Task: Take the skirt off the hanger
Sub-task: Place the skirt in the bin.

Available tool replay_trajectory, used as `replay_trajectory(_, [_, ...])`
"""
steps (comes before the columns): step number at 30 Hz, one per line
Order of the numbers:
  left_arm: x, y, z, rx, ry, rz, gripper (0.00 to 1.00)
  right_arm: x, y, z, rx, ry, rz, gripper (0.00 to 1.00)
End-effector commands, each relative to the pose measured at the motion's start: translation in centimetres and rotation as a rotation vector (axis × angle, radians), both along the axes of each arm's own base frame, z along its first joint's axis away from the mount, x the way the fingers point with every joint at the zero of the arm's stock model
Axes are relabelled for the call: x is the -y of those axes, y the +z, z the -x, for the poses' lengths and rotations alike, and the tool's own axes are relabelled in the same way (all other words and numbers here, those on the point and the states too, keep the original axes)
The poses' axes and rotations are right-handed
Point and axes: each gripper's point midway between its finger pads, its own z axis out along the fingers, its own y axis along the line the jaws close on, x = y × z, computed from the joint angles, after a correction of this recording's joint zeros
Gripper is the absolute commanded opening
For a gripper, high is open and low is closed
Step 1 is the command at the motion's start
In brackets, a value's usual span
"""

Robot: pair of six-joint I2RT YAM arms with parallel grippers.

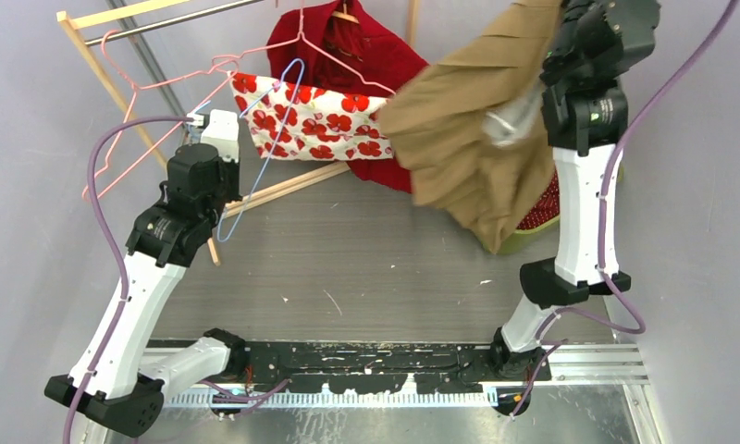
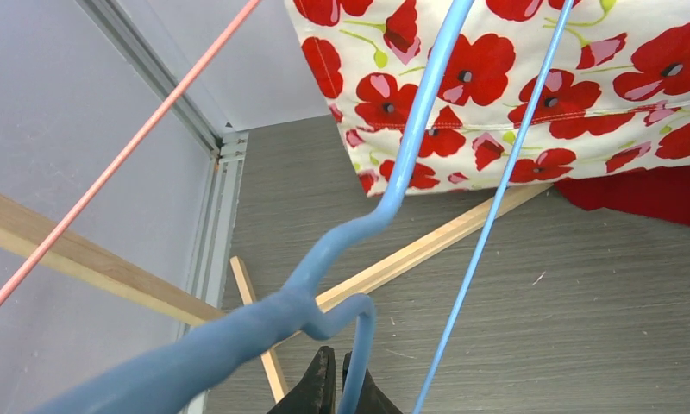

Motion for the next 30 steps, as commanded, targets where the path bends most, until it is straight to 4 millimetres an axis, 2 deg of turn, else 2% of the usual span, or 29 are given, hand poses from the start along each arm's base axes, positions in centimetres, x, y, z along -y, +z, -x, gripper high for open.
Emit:
replay_trajectory(1, [-0.4, 1.8, -0.1, 0.042, 0.008, -0.010, 0.00, 3.8, 2.9, -0.5, 0.202, 0.006, -0.126, 0.01])
replay_trajectory(5, [-0.6, 2.0, -0.2, 0.041, 0.015, -0.019, 0.00, 7.3, 3.3, -1.8, 0.287, -0.001, -0.194, 0.01])
replay_trajectory(9, [-0.9, 2.1, -0.6, 0.042, 0.037, -0.033, 0.00, 10.4, 1.5, -5.1, 0.300, 0.019, -0.263, 0.01])
replay_trajectory(11, [-1.0, 2.2, -0.8, 0.044, 0.049, -0.036, 0.00, 11.2, -0.8, -7.2, 0.248, 0.034, -0.301, 0.01])
replay_trajectory(14, [-1.0, 2.1, -1.2, 0.036, 0.058, -0.047, 0.00, 10.8, -5.7, -10.7, 0.112, 0.070, -0.351, 0.01])
replay_trajectory(16, [-1.0, 2.0, -1.6, 0.024, 0.060, -0.060, 0.00, 9.6, -8.6, -11.9, 0.036, 0.106, -0.373, 0.01])
replay_trajectory(18, [-0.9, 1.9, -1.8, 0.017, 0.059, -0.069, 0.00, 8.6, -10.5, -12.0, 0.004, 0.147, -0.428, 0.01])
replay_trajectory(19, [-0.9, 1.8, -2.0, 0.013, 0.057, -0.077, 0.00, 8.2, -10.9, -11.5, -0.005, 0.157, -0.441, 0.01])
replay_trajectory(23, [-0.8, 1.5, -2.4, 0.003, 0.050, -0.098, 0.00, 6.1, -9.4, -7.0, 0.015, 0.173, -0.423, 0.01])
replay_trajectory(26, [-0.3, 1.1, -2.6, -0.006, 0.025, -0.093, 0.00, 5.9, -8.9, -3.1, 0.061, 0.143, -0.444, 0.01])
replay_trajectory(28, [0.1, 0.7, -2.7, -0.008, 0.006, -0.082, 0.00, 6.2, -9.7, -0.9, 0.079, 0.123, -0.504, 0.01])
replay_trajectory(30, [0.3, 0.3, -2.6, -0.013, -0.010, -0.077, 0.00, 6.7, -11.6, 1.0, 0.059, 0.086, -0.548, 0.01])
